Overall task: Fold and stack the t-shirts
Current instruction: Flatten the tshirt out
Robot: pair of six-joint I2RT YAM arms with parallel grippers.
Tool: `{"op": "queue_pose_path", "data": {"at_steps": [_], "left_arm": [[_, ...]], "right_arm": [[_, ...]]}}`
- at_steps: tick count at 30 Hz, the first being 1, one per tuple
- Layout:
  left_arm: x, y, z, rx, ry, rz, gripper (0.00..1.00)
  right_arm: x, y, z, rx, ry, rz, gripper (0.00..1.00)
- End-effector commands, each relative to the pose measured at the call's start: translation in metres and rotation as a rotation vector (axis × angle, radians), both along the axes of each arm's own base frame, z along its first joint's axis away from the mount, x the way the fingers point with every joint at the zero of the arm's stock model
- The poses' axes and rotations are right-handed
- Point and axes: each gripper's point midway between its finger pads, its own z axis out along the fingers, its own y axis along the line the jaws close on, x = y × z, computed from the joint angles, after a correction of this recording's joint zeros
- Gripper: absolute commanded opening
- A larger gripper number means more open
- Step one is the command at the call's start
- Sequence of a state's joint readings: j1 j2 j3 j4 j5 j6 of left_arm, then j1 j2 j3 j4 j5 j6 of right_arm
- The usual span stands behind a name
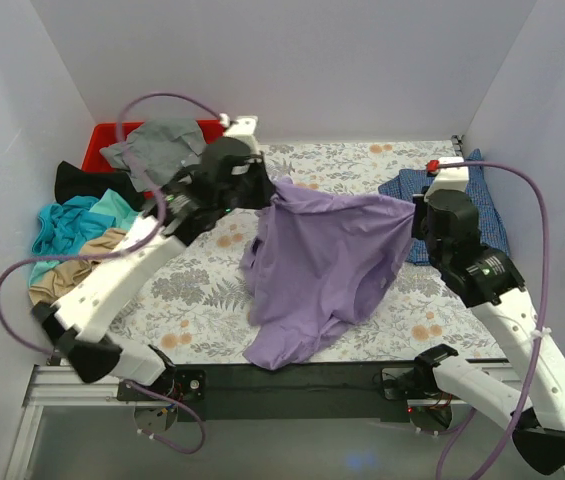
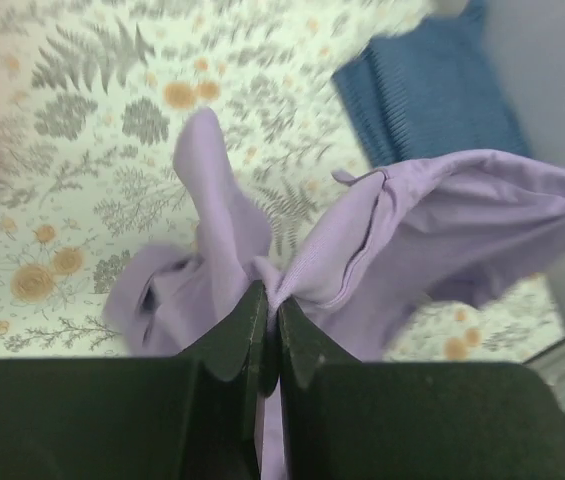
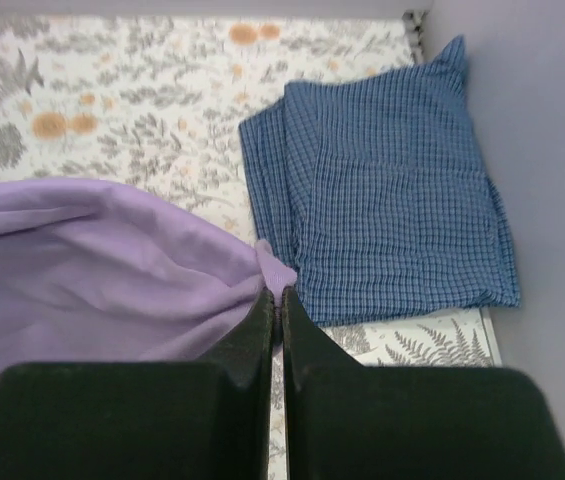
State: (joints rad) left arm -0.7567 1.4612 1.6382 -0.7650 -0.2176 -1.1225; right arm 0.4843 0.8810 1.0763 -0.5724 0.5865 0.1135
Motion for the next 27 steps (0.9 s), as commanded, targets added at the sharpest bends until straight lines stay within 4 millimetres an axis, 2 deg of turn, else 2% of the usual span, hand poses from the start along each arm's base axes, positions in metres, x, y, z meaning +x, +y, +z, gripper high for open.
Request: {"op": "queue_pose_path", "data": {"at_steps": [1,3,4,5,6,7,8,9,10,11,12,13,18,19,20,23,25,27], "left_arm": [[-0.053,0.061,0.072,-0.069,-0.105,0.036,0.0],[-0.07,0.078,0.081,-0.106,-0.121,0.061,0.0],[-0.077,0.087,0.079,-0.12,-0.114,0.084,0.0],[-0.094,0.106,0.098,-0.174,-0.163,0.099,0.0],[-0.103,0.11,0.105,-0.209,-0.175,0.087,0.0],[-0.113,0.117,0.111,-0.232,-0.182,0.08,0.0],[-0.132,0.127,0.134,-0.298,-0.224,0.055,0.0],[-0.146,0.122,0.14,-0.335,-0.213,-0.013,0.0],[-0.158,0.122,0.143,-0.35,-0.198,-0.053,0.0],[-0.17,0.123,0.156,-0.396,-0.203,-0.09,0.0],[-0.18,0.119,0.16,-0.42,-0.189,-0.134,0.0],[-0.198,0.109,0.16,-0.449,-0.148,-0.238,0.0],[-0.241,0.082,0.159,-0.574,0.005,-0.461,0.0],[-0.257,0.077,0.16,-0.595,0.039,-0.551,0.0],[-0.26,0.076,0.16,-0.603,0.048,-0.563,0.0],[-0.257,0.079,0.16,-0.602,0.058,-0.525,0.0],[-0.251,0.076,0.153,-0.579,0.078,-0.508,0.0],[-0.238,0.069,0.142,-0.557,0.1,-0.478,0.0]], "right_arm": [[-0.009,-0.018,0.05,0.015,-0.117,-0.055,0.01],[-0.017,-0.024,0.071,0.031,-0.169,-0.065,0.01],[-0.02,-0.027,0.08,0.036,-0.191,-0.073,0.01],[-0.023,-0.03,0.088,0.042,-0.21,-0.077,0.01],[-0.028,-0.035,0.105,0.042,-0.245,-0.087,0.01],[-0.032,-0.039,0.114,0.042,-0.261,-0.098,0.01],[-0.036,-0.044,0.122,0.042,-0.276,-0.111,0.01],[-0.042,-0.049,0.13,0.035,-0.282,-0.117,0.01],[-0.049,-0.052,0.147,0.051,-0.318,-0.116,0.01],[-0.054,-0.053,0.155,0.062,-0.336,-0.106,0.01],[-0.06,-0.052,0.163,0.079,-0.357,-0.077,0.01],[-0.067,-0.052,0.175,0.097,-0.385,-0.059,0.01],[-0.1,-0.046,0.204,0.165,-0.488,0.075,0.01],[-0.105,-0.046,0.209,0.168,-0.504,0.096,0.01],[-0.114,-0.049,0.219,0.184,-0.537,0.104,0.01],[-0.128,-0.048,0.233,0.207,-0.578,0.148,0.01],[-0.131,-0.042,0.236,0.213,-0.584,0.188,0.01],[-0.125,-0.037,0.23,0.205,-0.563,0.2,0.01]]}}
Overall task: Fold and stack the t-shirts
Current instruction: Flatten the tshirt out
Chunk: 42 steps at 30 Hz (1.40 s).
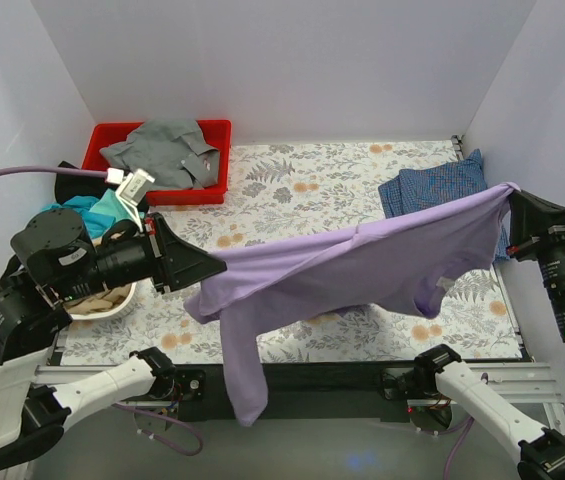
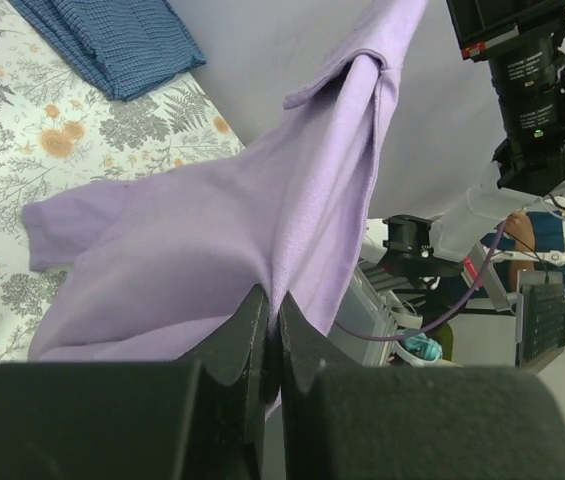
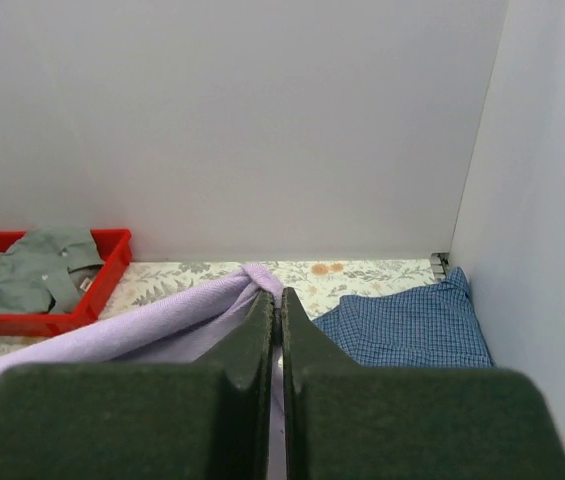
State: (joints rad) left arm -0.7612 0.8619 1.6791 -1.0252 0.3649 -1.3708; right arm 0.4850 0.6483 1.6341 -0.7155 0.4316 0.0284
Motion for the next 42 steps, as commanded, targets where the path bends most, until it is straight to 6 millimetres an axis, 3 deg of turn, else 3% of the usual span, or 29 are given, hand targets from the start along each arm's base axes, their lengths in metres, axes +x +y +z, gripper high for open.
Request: {"op": "queue_pose_path", "data": {"at_steps": [1,4,5,7,9,12,15,16,18,19,20,21,22,23,25,26,27,28,29,30,31,32,33,34,35,36,38,39,42], "left_arm": [[0.01,-0.014,-0.028,0.051,0.088,-0.015,0.0],[0.045,-0.033,-0.072,0.135,0.151,0.049,0.0],[0.06,-0.043,-0.109,0.211,0.214,0.064,0.0],[0.086,-0.054,-0.144,0.282,0.239,0.113,0.0],[0.121,-0.061,-0.196,0.427,0.277,0.202,0.0],[0.173,-0.054,-0.25,0.632,0.274,0.373,0.0],[0.22,-0.06,-0.26,0.683,0.207,0.444,0.0],[0.244,-0.059,-0.284,0.73,0.24,0.462,0.0],[0.282,-0.065,-0.277,0.724,0.216,0.468,0.0],[0.303,-0.062,-0.3,0.762,0.241,0.475,0.0],[0.325,-0.072,-0.286,0.733,0.195,0.446,0.0],[0.33,-0.068,-0.311,0.763,0.247,0.431,0.0],[0.355,-0.068,-0.294,0.741,0.206,0.44,0.0],[0.373,-0.066,-0.327,0.803,0.247,0.447,0.0],[0.405,-0.067,-0.346,0.837,0.243,0.425,0.0],[0.413,-0.067,-0.35,0.836,0.248,0.417,0.0],[0.417,-0.064,-0.362,0.86,0.27,0.402,0.1],[0.435,-0.063,-0.353,0.833,0.244,0.419,0.28],[0.441,-0.058,-0.377,0.862,0.274,0.422,0.41],[0.448,-0.049,-0.381,0.869,0.283,0.448,0.57],[0.451,-0.043,-0.384,0.881,0.285,0.461,0.58],[0.456,-0.037,-0.384,0.888,0.272,0.48,0.75],[0.458,-0.028,-0.383,0.902,0.273,0.503,0.78],[0.451,-0.018,-0.394,0.942,0.285,0.507,0.79],[0.454,-0.015,-0.374,0.923,0.242,0.537,0.79],[0.452,-0.01,-0.369,0.925,0.23,0.548,0.79],[0.434,-0.006,-0.384,0.937,0.24,0.51,0.79],[0.425,-0.01,-0.372,0.899,0.225,0.484,0.79],[0.399,-0.015,-0.377,0.857,0.269,0.424,0.79]], "right_arm": [[0.007,0.007,-0.005,-0.04,0.013,0.018,0.01],[0.036,0.013,-0.039,-0.086,0.13,-0.031,0.01],[0.047,0.015,-0.052,-0.1,0.172,-0.053,0.01],[0.067,0.019,-0.084,-0.124,0.25,-0.085,0.01],[0.089,0.02,-0.114,-0.149,0.32,-0.15,0.01],[0.115,0.021,-0.133,-0.158,0.336,-0.223,0.01],[0.139,0.02,-0.167,-0.197,0.389,-0.307,0.01],[0.147,0.022,-0.168,-0.189,0.381,-0.321,0.01],[0.167,0.023,-0.187,-0.218,0.414,-0.363,0.01],[0.175,0.023,-0.192,-0.224,0.418,-0.378,0.01],[0.19,0.02,-0.204,-0.229,0.442,-0.416,0.01],[0.199,0.018,-0.21,-0.237,0.453,-0.42,0.01],[0.207,0.016,-0.216,-0.236,0.468,-0.427,0.01],[0.223,0.01,-0.227,-0.227,0.493,-0.449,0.01],[0.246,0.007,-0.249,-0.248,0.545,-0.447,0.01],[0.256,-0.001,-0.246,-0.23,0.541,-0.463,0.01],[0.265,-0.005,-0.252,-0.234,0.552,-0.47,0.01],[0.279,-0.005,-0.269,-0.246,0.593,-0.463,0.01],[0.287,-0.012,-0.275,-0.242,0.609,-0.476,0.01],[0.3,-0.013,-0.268,-0.238,0.59,-0.48,0.05],[0.312,-0.018,-0.284,-0.255,0.627,-0.491,0.07],[0.318,-0.02,-0.287,-0.26,0.635,-0.501,0.1],[0.33,-0.02,-0.277,-0.256,0.607,-0.494,0.23],[0.34,-0.019,-0.289,-0.26,0.631,-0.479,0.3],[0.346,-0.019,-0.288,-0.257,0.628,-0.479,0.37],[0.354,-0.017,-0.285,-0.284,0.623,-0.461,0.56],[0.359,-0.013,-0.279,-0.279,0.612,-0.443,0.58],[0.36,-0.011,-0.272,-0.271,0.595,-0.431,0.6],[0.361,-0.005,-0.262,-0.269,0.576,-0.389,0.61]]}}
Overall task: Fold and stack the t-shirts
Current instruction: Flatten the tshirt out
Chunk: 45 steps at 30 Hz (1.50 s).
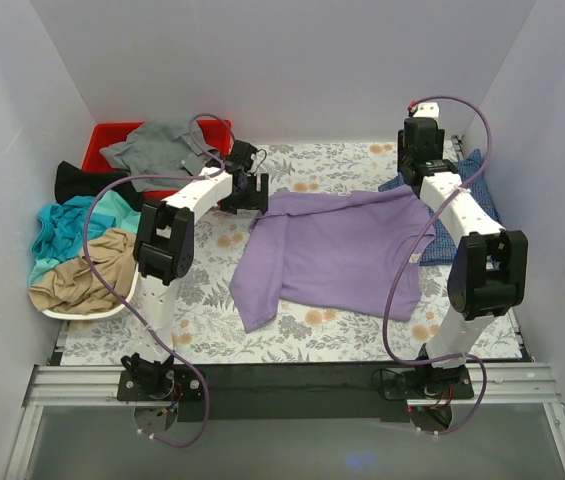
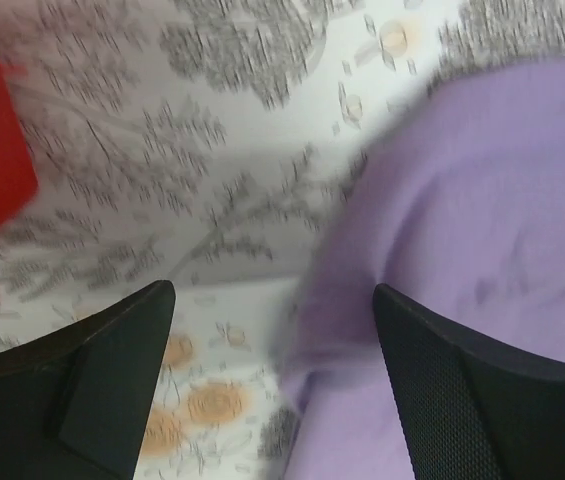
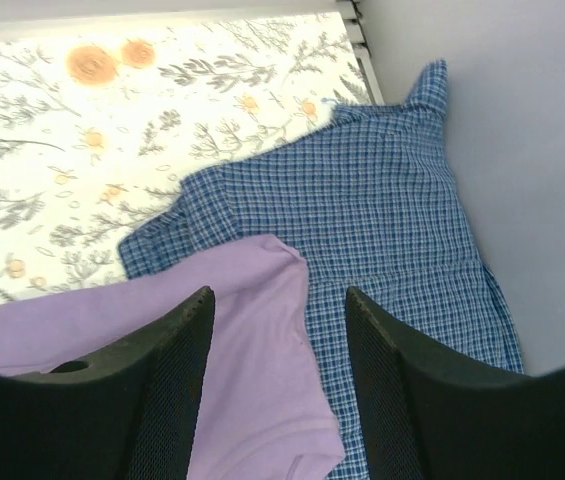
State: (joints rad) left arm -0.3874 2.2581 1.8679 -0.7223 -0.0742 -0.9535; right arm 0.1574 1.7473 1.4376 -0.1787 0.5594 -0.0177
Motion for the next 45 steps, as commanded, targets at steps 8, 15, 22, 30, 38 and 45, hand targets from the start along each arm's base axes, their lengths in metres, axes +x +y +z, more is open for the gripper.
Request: {"op": "queue_pose_path", "data": {"at_steps": [8,15,22,30,38,45], "left_arm": [[-0.039,-0.034,0.054,-0.26,-0.041,-0.099,0.8],[-0.03,-0.037,0.028,-0.302,-0.021,0.017,0.8],[-0.016,-0.033,0.031,-0.295,-0.092,0.071,0.71],[-0.018,-0.026,0.021,-0.255,-0.1,0.046,0.16],[-0.011,-0.033,0.058,-0.265,-0.149,-0.032,0.0],[0.02,-0.046,0.154,-0.259,-0.3,-0.163,0.0]], "right_arm": [[0.006,0.029,0.056,0.099,-0.102,0.14,0.61],[-0.007,0.039,0.042,0.148,-0.06,0.178,0.6],[-0.025,0.04,0.032,0.161,-0.036,0.186,0.57],[-0.047,0.034,0.027,0.157,-0.03,0.171,0.54],[-0.058,0.029,0.015,0.143,0.003,0.157,0.54],[-0.081,0.055,-0.026,0.24,0.144,0.27,0.49]]}}
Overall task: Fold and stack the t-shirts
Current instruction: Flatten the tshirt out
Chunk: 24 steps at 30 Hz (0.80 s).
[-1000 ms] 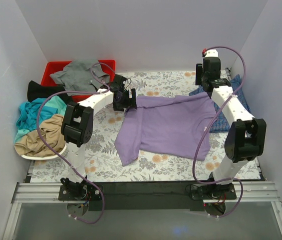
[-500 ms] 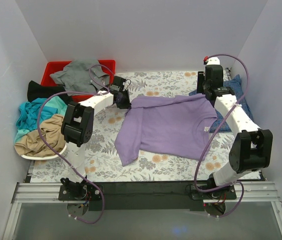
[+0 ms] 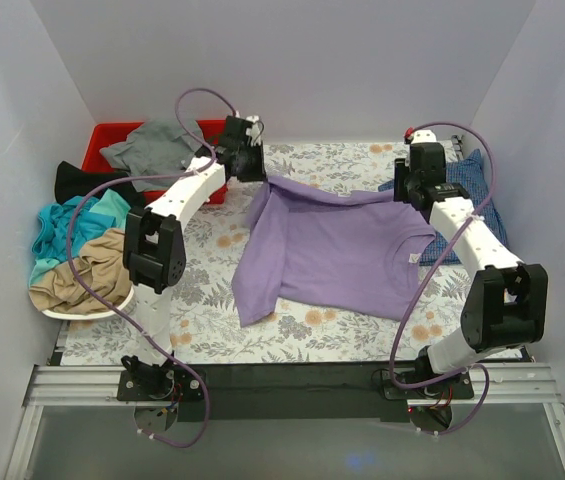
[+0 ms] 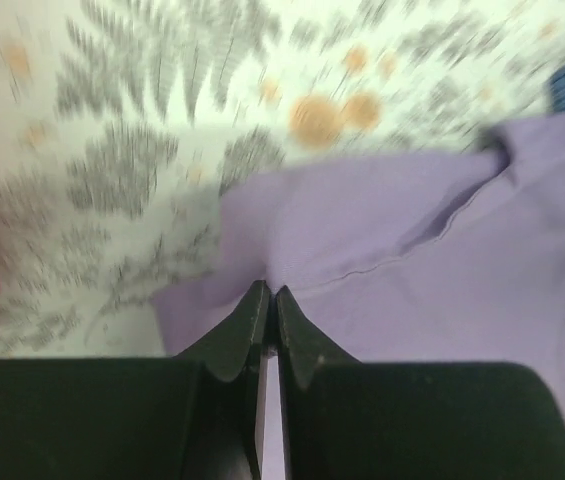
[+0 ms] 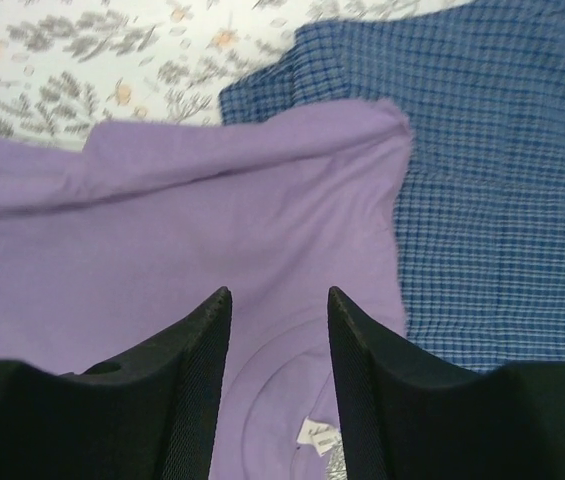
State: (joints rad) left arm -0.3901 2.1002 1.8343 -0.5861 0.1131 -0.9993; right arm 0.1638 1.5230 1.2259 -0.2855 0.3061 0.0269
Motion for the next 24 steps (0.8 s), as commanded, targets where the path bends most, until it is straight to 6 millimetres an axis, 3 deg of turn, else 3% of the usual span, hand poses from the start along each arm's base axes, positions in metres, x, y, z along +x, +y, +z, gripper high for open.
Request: {"op": "queue_pose_path", "data": {"at_steps": [1,2,3,4,5,6,9,11,13,15,16,17,18,19,20,21,23,24], "left_arm": [[0.015,-0.003,0.072,0.016,-0.156,-0.07,0.01],[0.025,-0.004,0.092,0.022,-0.21,-0.077,0.01],[0.032,-0.005,0.081,0.042,-0.195,-0.083,0.03],[0.041,-0.008,0.099,0.035,-0.238,-0.092,0.04],[0.046,-0.009,0.095,0.046,-0.235,-0.098,0.04],[0.052,-0.01,0.078,0.067,-0.214,-0.095,0.04],[0.072,-0.008,0.055,0.122,-0.235,-0.084,0.06],[0.08,-0.004,0.046,0.14,-0.242,-0.06,0.08],[0.093,0.001,0.024,0.174,-0.255,-0.039,0.11],[0.105,0.004,0.013,0.213,-0.283,-0.029,0.3],[0.113,0.018,-0.006,0.289,-0.272,0.03,0.46],[0.119,0.029,-0.006,0.335,-0.284,0.083,0.64],[0.124,0.038,0.001,0.374,-0.301,0.129,0.71],[0.125,0.049,0.0,0.424,-0.302,0.163,0.72],[0.125,0.06,0.011,0.453,-0.316,0.211,0.73],[0.122,0.062,0.022,0.443,-0.325,0.229,0.75],[0.11,0.062,0.024,0.391,-0.294,0.241,0.75],[0.097,0.051,0.054,0.305,-0.312,0.195,0.76]], "right_arm": [[-0.02,0.025,-0.013,0.11,0.064,0.089,0.49],[-0.026,0.03,-0.012,0.134,0.074,0.112,0.47],[-0.038,0.043,-0.024,0.178,0.122,0.166,0.47],[-0.045,0.05,-0.027,0.205,0.14,0.199,0.46],[-0.053,0.061,-0.028,0.241,0.156,0.248,0.46],[-0.067,0.077,-0.036,0.303,0.204,0.319,0.45],[-0.096,0.102,-0.044,0.382,0.269,0.413,0.43],[-0.112,0.107,-0.057,0.378,0.308,0.411,0.43],[-0.119,0.106,-0.065,0.363,0.325,0.398,0.43],[-0.124,0.102,-0.068,0.341,0.331,0.377,0.43],[-0.125,0.1,-0.067,0.332,0.328,0.37,0.43],[-0.127,0.097,-0.065,0.322,0.326,0.361,0.43],[-0.126,0.093,-0.064,0.302,0.32,0.34,0.43],[-0.126,0.09,-0.062,0.292,0.319,0.328,0.43],[-0.126,0.088,-0.058,0.284,0.316,0.319,0.43],[-0.129,0.085,-0.057,0.275,0.325,0.309,0.43],[-0.133,0.087,-0.056,0.284,0.338,0.315,0.44],[-0.14,0.088,-0.058,0.293,0.364,0.322,0.44]]}}
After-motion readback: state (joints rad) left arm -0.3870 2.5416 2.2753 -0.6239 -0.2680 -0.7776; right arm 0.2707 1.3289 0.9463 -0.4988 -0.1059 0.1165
